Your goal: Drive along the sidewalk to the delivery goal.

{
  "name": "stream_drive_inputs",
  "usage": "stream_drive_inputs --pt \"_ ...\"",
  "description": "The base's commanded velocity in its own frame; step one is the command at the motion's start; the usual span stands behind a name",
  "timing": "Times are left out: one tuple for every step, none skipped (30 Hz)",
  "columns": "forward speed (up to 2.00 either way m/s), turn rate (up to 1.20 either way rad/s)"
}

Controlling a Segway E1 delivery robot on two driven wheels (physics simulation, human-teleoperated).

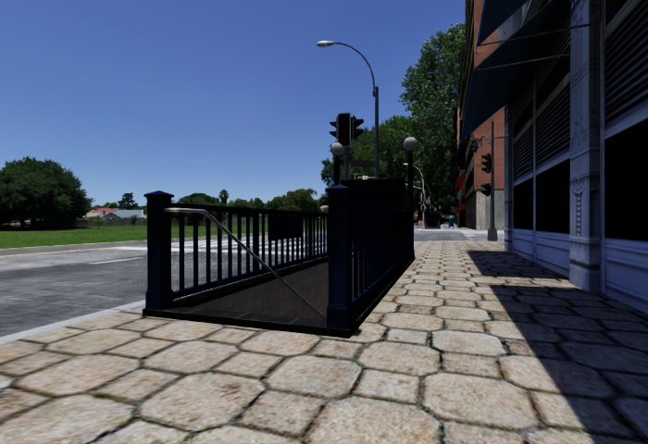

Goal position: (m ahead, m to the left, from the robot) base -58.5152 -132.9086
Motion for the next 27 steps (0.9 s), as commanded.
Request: stream_drive_inputs --pt "0.00 0.00" --pt "0.00 0.00" --pt "0.00 0.00" --pt "0.00 0.00" --pt "0.00 0.00" --pt "0.00 0.00" --pt "0.00 0.00" --pt "0.00 0.00" --pt "0.00 0.00" --pt "0.00 0.00" --pt "0.00 0.00" --pt "0.00 0.00" --pt "0.00 0.00" --pt "0.00 0.00" --pt "0.00 0.00" --pt "0.00 0.00" --pt "0.00 0.00" --pt "0.00 0.00" --pt "0.00 0.00" --pt "0.00 0.00" --pt "0.00 0.00" --pt "0.00 0.00" --pt "0.00 0.00" --pt "0.00 0.00" --pt "0.00 0.00" --pt "0.00 0.00" --pt "0.00 0.00"
